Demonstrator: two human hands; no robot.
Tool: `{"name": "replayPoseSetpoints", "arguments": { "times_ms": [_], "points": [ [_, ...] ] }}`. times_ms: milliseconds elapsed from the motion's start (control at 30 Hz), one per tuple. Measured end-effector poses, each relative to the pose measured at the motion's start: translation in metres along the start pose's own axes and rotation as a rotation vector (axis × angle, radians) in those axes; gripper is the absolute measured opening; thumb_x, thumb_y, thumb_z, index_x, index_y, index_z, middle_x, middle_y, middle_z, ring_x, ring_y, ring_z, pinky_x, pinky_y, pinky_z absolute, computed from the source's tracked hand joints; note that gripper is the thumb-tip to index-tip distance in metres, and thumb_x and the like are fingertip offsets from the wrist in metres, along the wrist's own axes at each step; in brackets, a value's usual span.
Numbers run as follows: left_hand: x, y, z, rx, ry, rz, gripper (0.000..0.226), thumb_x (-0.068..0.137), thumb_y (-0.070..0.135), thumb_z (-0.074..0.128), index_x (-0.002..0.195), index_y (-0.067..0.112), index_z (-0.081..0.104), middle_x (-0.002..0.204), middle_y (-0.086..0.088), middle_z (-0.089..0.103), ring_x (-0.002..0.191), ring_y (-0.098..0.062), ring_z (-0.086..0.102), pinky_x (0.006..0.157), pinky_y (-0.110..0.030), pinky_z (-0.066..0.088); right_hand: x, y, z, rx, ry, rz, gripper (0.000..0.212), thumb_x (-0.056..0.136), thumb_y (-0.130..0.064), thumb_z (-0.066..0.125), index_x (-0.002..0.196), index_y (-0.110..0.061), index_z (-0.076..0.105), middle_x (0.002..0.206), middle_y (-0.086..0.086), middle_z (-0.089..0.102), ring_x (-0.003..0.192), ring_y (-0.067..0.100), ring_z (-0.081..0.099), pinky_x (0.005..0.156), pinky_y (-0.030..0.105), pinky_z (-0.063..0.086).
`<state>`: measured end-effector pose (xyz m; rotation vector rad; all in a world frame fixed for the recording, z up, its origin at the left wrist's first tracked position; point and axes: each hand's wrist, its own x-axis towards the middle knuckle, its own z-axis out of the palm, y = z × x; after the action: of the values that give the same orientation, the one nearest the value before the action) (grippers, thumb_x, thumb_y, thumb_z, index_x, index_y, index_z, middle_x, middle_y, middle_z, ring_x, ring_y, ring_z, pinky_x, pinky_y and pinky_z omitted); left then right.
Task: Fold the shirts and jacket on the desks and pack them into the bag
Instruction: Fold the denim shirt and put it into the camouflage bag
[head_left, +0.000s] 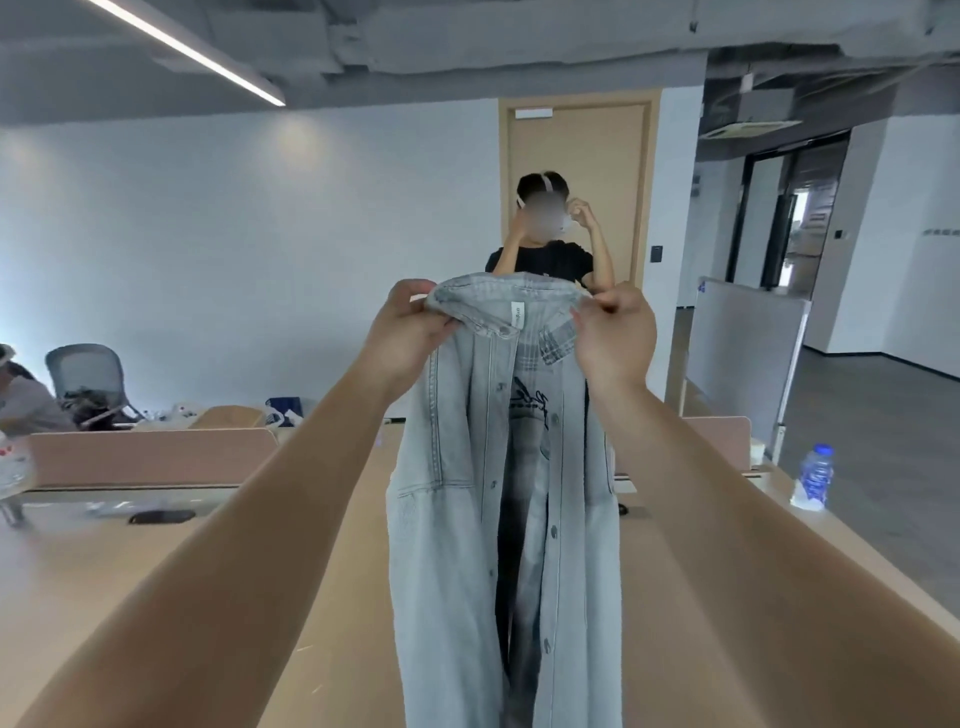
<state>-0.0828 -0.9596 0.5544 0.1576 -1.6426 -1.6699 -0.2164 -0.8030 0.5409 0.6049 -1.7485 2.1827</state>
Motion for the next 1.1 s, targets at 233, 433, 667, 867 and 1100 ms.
{"name": "replayPoseSetpoints", "arguments": {
  "times_ms": [233, 433, 667, 867, 1100],
  "points": [
    [0.065, -0.052, -0.047, 0.074, -0.028, -0.088, 0.021, 0.087, -0.007, 0.059, 0.102, 0.006, 0.052, 0.106, -0.017, 0.063, 0.107, -0.03, 0.065, 0.099, -0.035, 0.052, 0.018, 0.059, 0.071, -0.148, -0.054, -0.019, 0.022, 0.087, 0.0, 0.05, 0.071, -0.014, 0.047, 0.089, 0.016, 0.066, 0.072, 0.025, 0.059, 0.059, 0.029, 0.041],
    [0.118, -0.184, -0.107, 0.276, -0.142, -0.339, 0.027, 0.079, -0.006, 0.07, 0.103, 0.002, 0.061, 0.111, -0.028, 0.065, 0.103, -0.037, 0.067, 0.095, -0.043, 0.056, 0.032, 0.193, 0.127, -0.464, -0.141, 0.29, 0.016, 0.089, -0.002, 0.057, 0.077, -0.014, 0.055, 0.079, 0.008, 0.064, 0.073, 0.023, 0.065, 0.054, 0.031, 0.05],
    [0.135, -0.323, -0.139, 0.602, -0.268, -0.517, 0.008, 0.089, 0.007, 0.069, 0.097, 0.006, 0.067, 0.089, -0.015, 0.07, 0.068, -0.019, 0.062, 0.057, -0.022, 0.051, 0.011, 0.305, 0.119, -0.855, -0.388, 0.332, 0.011, 0.092, -0.012, 0.065, 0.091, -0.015, 0.055, 0.073, -0.01, 0.056, 0.064, 0.006, 0.055, 0.052, 0.025, 0.036],
    [0.146, -0.367, -0.136, 0.619, -0.2, -0.63, 0.023, 0.092, -0.006, 0.055, 0.071, 0.005, 0.054, 0.064, -0.012, 0.059, 0.052, -0.019, 0.064, 0.046, -0.022, 0.045, 0.03, 0.345, 0.109, -1.052, -0.566, 0.287, 0.018, 0.086, -0.006, 0.053, 0.075, -0.018, 0.061, 0.067, -0.004, 0.064, 0.066, 0.018, 0.067, 0.063, 0.031, 0.048],
    [0.162, -0.409, -0.125, 0.709, -0.164, -0.796, 0.024, 0.088, 0.001, 0.065, 0.066, 0.008, 0.058, 0.052, -0.005, 0.056, 0.045, -0.016, 0.055, 0.049, -0.028, 0.05, 0.063, 0.397, 0.114, -1.008, -0.732, 0.422, 0.015, 0.088, -0.015, 0.055, 0.074, -0.018, 0.051, 0.062, 0.001, 0.056, 0.053, 0.021, 0.058, 0.052, 0.027, 0.043]
  ]
}}
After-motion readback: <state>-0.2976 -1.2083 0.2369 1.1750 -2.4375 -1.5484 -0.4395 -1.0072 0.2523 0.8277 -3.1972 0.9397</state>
